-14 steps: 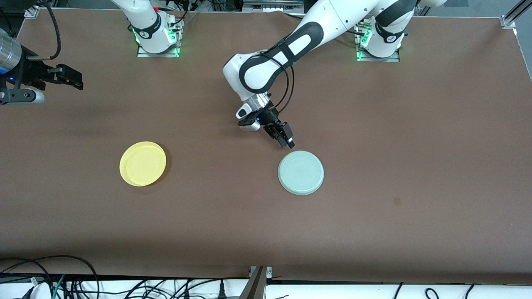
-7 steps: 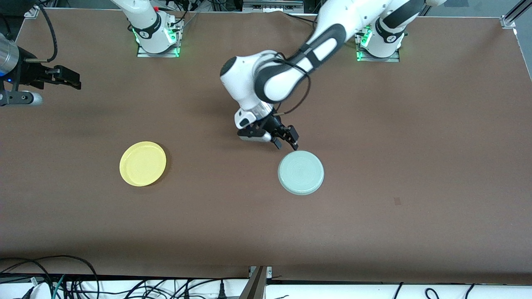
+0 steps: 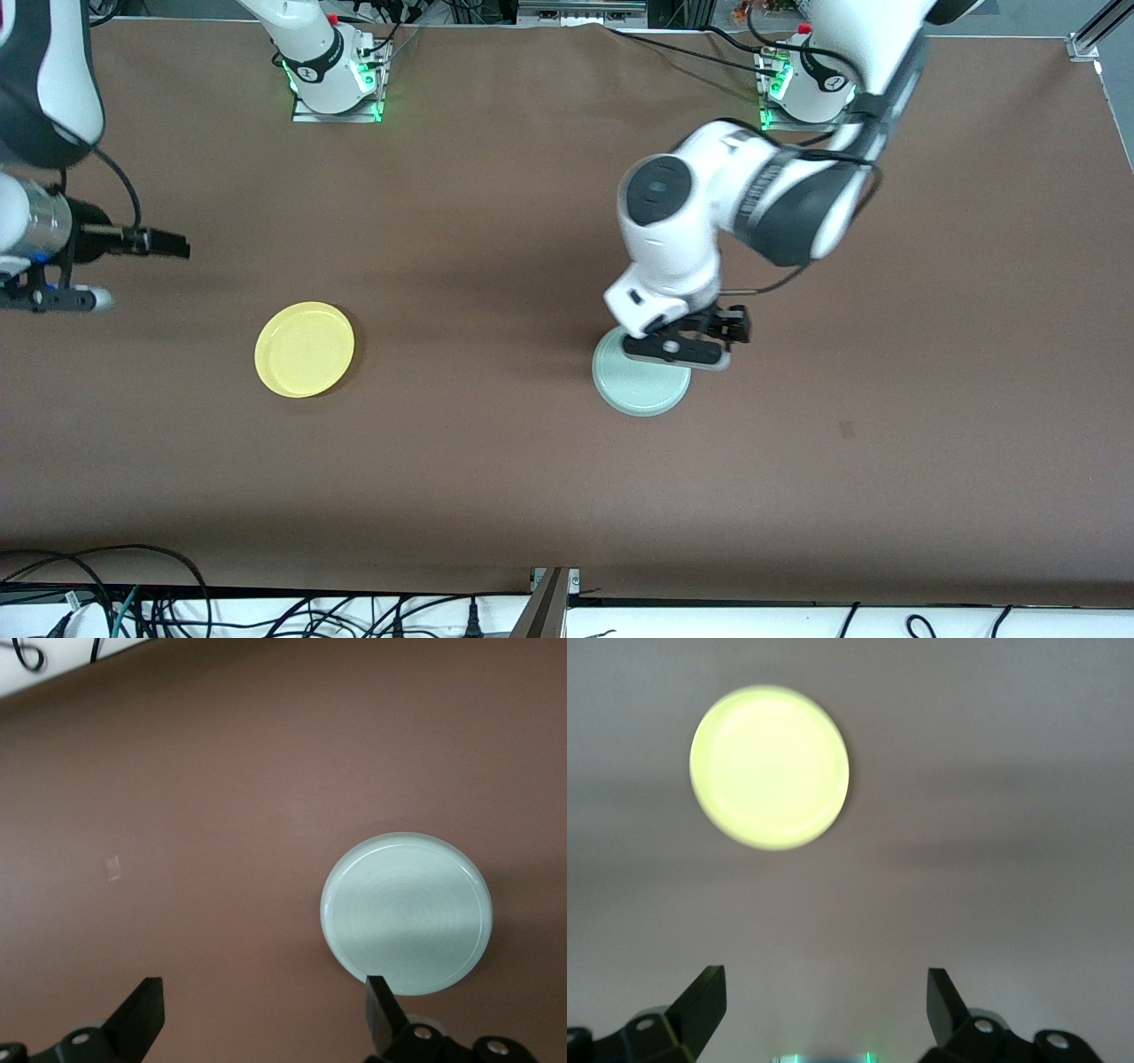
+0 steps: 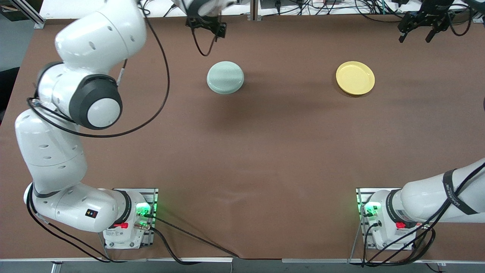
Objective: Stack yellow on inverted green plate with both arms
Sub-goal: 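Open the left gripper and withdraw it while the right gripper reaches the yellow plate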
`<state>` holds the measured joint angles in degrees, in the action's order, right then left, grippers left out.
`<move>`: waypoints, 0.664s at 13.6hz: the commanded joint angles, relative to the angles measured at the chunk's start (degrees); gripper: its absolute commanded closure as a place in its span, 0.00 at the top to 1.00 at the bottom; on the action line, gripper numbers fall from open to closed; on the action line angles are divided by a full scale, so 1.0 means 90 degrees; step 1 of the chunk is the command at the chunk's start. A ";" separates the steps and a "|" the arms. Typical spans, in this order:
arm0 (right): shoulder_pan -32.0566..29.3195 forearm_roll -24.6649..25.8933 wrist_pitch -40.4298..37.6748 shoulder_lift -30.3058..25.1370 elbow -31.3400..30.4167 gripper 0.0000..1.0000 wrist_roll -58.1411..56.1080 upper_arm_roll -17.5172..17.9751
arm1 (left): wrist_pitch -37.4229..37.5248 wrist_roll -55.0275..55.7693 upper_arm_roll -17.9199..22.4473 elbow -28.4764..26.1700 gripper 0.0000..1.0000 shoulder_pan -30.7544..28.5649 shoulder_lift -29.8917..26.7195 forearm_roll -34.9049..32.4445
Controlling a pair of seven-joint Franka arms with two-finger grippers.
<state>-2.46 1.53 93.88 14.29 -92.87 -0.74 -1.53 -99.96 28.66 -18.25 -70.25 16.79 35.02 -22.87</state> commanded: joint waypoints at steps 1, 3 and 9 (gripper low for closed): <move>-0.0087 -0.0170 0.0670 0.0607 0.0056 1.00 -0.0035 0.0062 | -0.0104 -0.0749 0.0561 -0.0309 1.00 -0.0448 -0.0530 0.1229; -0.0184 -0.0646 0.1226 0.1202 0.0056 1.00 -0.0034 0.0062 | -0.0075 -0.1413 0.0854 -0.0523 1.00 -0.0887 -0.0901 0.1826; -0.0517 -0.0951 0.3334 0.1664 -0.1191 1.00 -0.0415 0.0062 | 0.0558 -0.2334 0.1539 -0.1032 1.00 -0.1689 -0.1732 0.2824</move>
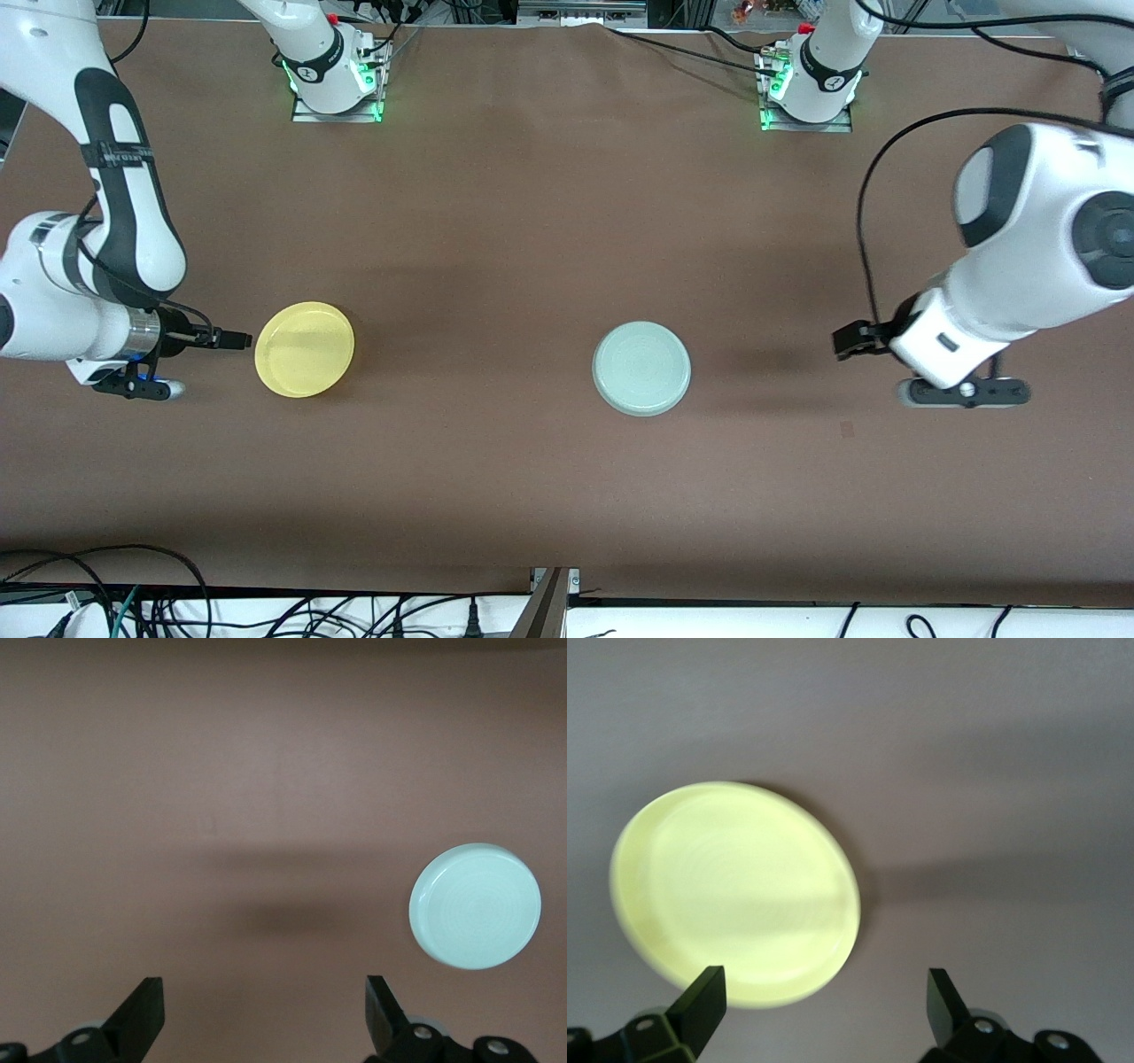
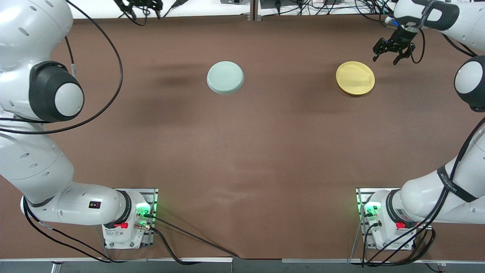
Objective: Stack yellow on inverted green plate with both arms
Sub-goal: 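Grasp the yellow plate rim with the right gripper and lift it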
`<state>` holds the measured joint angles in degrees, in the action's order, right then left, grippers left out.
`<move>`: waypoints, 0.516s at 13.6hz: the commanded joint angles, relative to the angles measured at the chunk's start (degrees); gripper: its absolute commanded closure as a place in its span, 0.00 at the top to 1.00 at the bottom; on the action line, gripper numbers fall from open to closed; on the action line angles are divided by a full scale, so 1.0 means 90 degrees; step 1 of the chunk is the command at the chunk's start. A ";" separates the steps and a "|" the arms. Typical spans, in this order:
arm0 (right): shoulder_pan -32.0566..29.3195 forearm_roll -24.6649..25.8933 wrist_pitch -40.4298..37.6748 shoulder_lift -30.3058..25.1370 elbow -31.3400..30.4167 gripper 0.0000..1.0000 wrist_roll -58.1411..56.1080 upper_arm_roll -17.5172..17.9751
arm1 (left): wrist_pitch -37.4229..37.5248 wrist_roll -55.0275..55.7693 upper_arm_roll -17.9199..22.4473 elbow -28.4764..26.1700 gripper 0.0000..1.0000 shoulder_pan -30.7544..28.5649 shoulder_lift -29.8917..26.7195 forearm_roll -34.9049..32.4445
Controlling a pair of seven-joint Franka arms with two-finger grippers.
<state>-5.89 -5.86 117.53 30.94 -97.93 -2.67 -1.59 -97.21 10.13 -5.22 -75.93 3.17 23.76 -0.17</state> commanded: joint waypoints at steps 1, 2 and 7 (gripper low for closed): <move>-0.0204 -0.0150 0.1001 -0.0185 -0.0874 1.00 -0.0211 0.0069 | 0.0418 -0.0334 0.0102 -0.0401 1.00 -0.0282 -0.0568 0.0341; -0.0321 -0.0295 0.1255 -0.0156 -0.1002 0.98 -0.0250 0.0079 | 0.0565 -0.0353 0.0121 -0.0401 1.00 -0.0380 -0.0705 0.0341; -0.0274 -0.0999 0.1783 0.0360 -0.1003 0.58 -0.0396 0.0225 | 0.0986 -0.0402 0.0238 -0.0557 1.00 -0.0742 -0.1145 0.0283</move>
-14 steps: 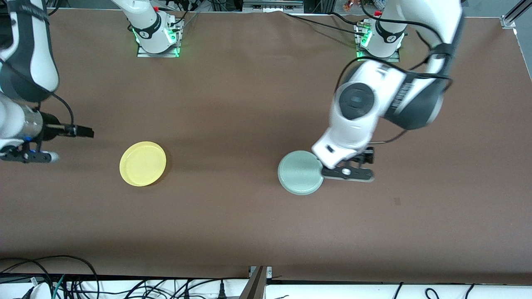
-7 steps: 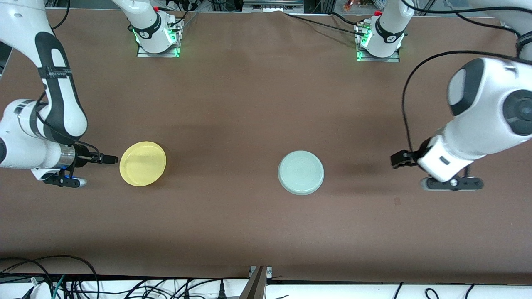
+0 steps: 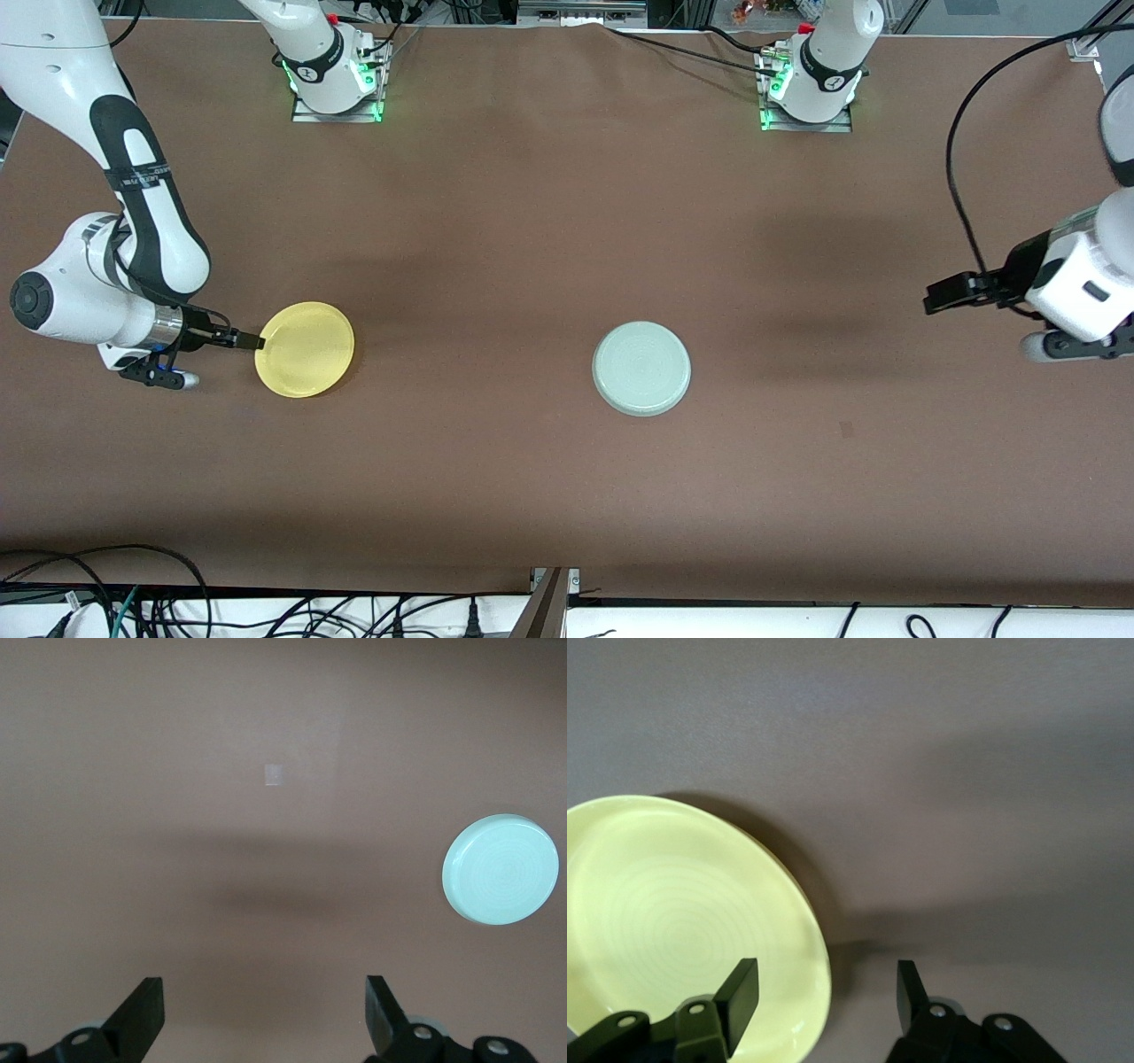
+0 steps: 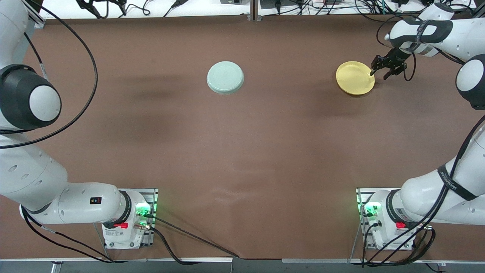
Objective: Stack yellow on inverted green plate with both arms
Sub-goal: 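Grasp the yellow plate rim with the right gripper and lift it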
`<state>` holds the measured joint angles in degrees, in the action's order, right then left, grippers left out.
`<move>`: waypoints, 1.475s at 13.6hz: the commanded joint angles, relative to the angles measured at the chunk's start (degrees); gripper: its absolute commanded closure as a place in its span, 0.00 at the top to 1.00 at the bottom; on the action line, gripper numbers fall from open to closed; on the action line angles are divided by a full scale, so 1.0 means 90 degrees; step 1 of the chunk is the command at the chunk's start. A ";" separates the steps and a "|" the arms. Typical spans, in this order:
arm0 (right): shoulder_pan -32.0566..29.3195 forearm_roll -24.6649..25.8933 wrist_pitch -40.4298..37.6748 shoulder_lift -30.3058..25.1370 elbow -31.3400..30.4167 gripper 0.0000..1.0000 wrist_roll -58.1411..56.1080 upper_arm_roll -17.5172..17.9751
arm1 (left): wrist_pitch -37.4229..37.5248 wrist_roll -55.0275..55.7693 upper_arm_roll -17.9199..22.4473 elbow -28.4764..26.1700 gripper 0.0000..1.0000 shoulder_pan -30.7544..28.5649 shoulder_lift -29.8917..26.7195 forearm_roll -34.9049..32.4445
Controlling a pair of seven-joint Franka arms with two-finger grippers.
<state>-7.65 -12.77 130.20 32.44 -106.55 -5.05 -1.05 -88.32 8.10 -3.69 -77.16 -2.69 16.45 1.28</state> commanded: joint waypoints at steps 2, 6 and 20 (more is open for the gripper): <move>-0.0087 -0.0241 0.0514 0.0263 -0.0046 0.26 -0.0151 0.0283 | -0.0010 -0.0654 0.0117 -0.0625 1.00 -0.0150 -0.0432 0.0073; -0.0087 -0.0241 0.0397 0.0195 -0.0017 0.00 -0.0365 0.0293 | -0.0011 -0.0637 0.0127 -0.0558 1.00 -0.0189 -0.0324 0.0073; 0.2292 -0.0905 0.0344 0.0622 0.2267 0.00 0.4805 0.1885 | -0.0020 -0.0705 0.0127 -0.0440 1.00 -0.0218 -0.0178 0.0053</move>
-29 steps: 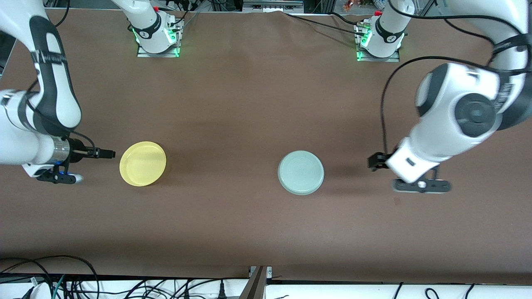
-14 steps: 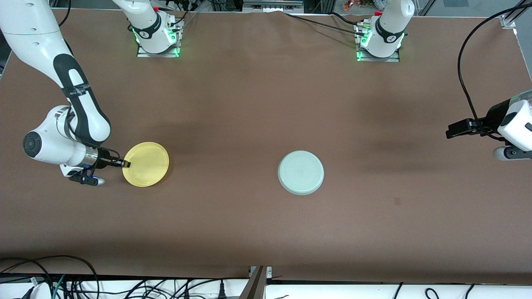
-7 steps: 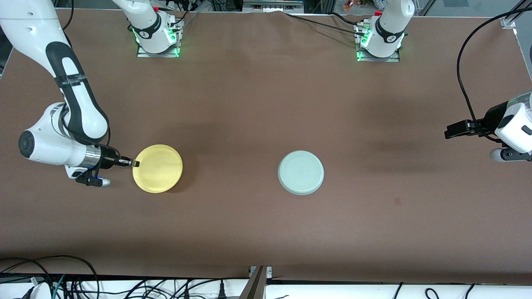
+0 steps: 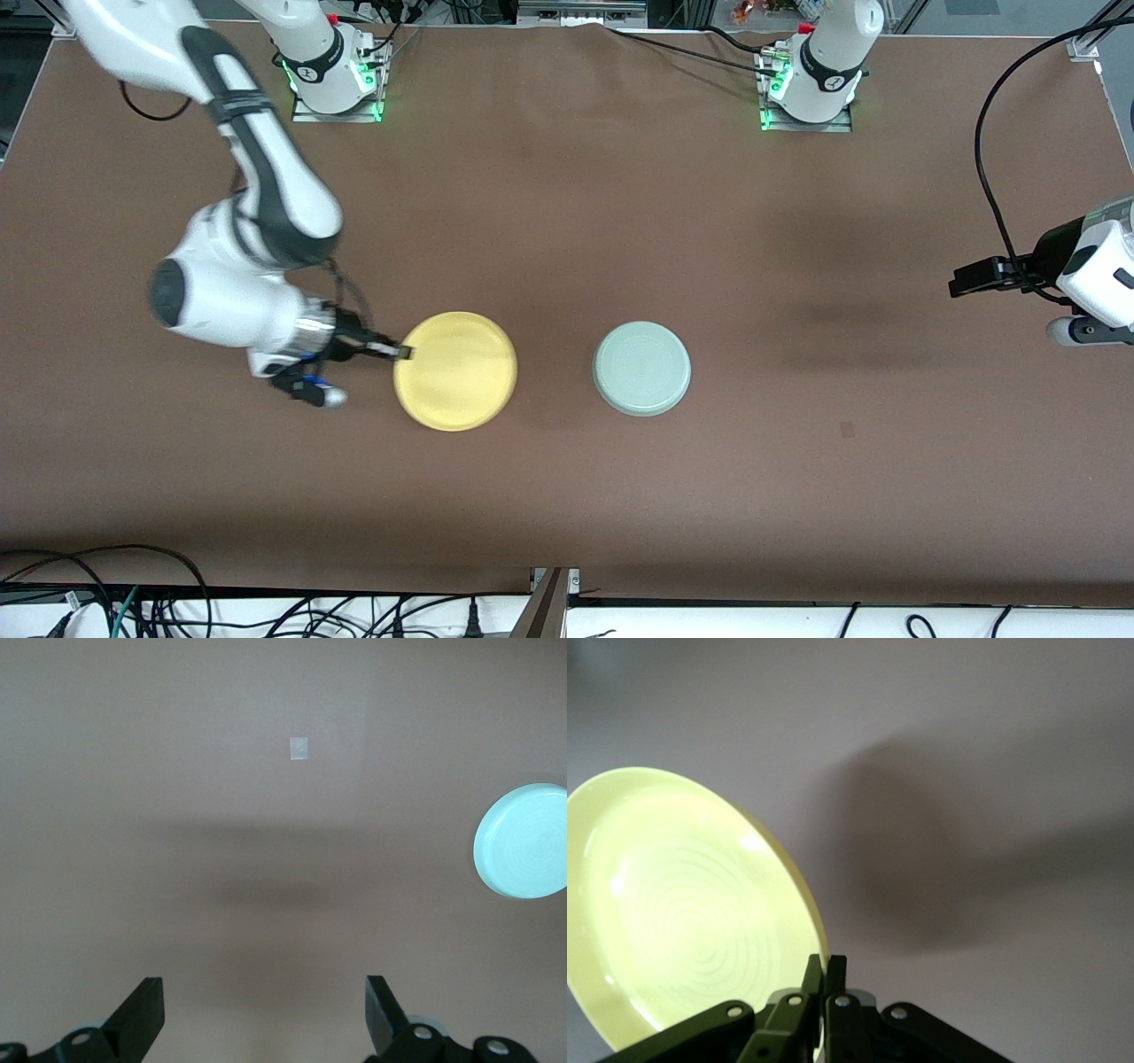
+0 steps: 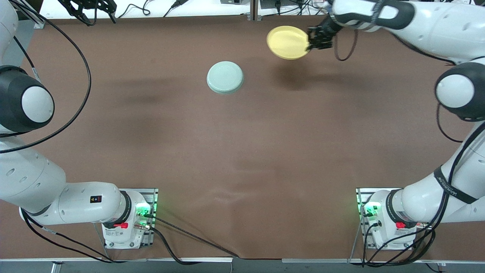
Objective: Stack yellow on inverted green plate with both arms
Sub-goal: 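Carry the yellow plate onto the inverted green plate with the right gripper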
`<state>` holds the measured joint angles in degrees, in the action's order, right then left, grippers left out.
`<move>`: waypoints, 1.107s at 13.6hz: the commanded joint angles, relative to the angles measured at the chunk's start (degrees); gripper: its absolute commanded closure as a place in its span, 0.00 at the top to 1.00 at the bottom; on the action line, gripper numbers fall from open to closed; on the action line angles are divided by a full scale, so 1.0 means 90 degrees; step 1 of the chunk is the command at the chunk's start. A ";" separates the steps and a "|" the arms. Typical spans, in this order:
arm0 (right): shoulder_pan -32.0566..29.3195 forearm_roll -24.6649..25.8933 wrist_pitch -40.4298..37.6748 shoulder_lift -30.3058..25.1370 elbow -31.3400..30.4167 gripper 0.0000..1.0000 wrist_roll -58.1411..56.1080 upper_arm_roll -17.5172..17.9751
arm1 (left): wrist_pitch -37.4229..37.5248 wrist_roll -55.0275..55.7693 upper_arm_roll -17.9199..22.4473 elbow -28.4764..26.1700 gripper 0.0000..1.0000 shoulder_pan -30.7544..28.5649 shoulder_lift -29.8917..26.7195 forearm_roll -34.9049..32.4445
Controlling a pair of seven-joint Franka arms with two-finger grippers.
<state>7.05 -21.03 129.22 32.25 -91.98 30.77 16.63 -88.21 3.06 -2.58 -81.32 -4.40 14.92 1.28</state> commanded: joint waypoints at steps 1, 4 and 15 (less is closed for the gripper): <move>0.0981 0.0012 0.0949 0.0878 0.0737 0.00 0.1100 -0.0080 | -0.0033 -0.0144 0.0004 0.0022 1.00 -0.0039 -0.0007 0.0063; 0.1850 0.0168 0.2192 0.1260 0.0748 0.00 0.1764 -0.0196 | -0.0033 -0.0144 -0.0006 0.0022 1.00 -0.0039 -0.0007 0.0063; 0.2849 0.1214 0.3179 0.2060 0.0874 0.00 0.1943 -0.0461 | -0.0033 -0.0164 0.0004 0.0022 1.00 -0.0039 -0.0007 0.0063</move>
<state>32.05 -11.17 155.11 48.20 -86.84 47.53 13.12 -88.24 2.99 -2.55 -81.32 -4.41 14.92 1.28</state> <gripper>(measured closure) 0.974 0.000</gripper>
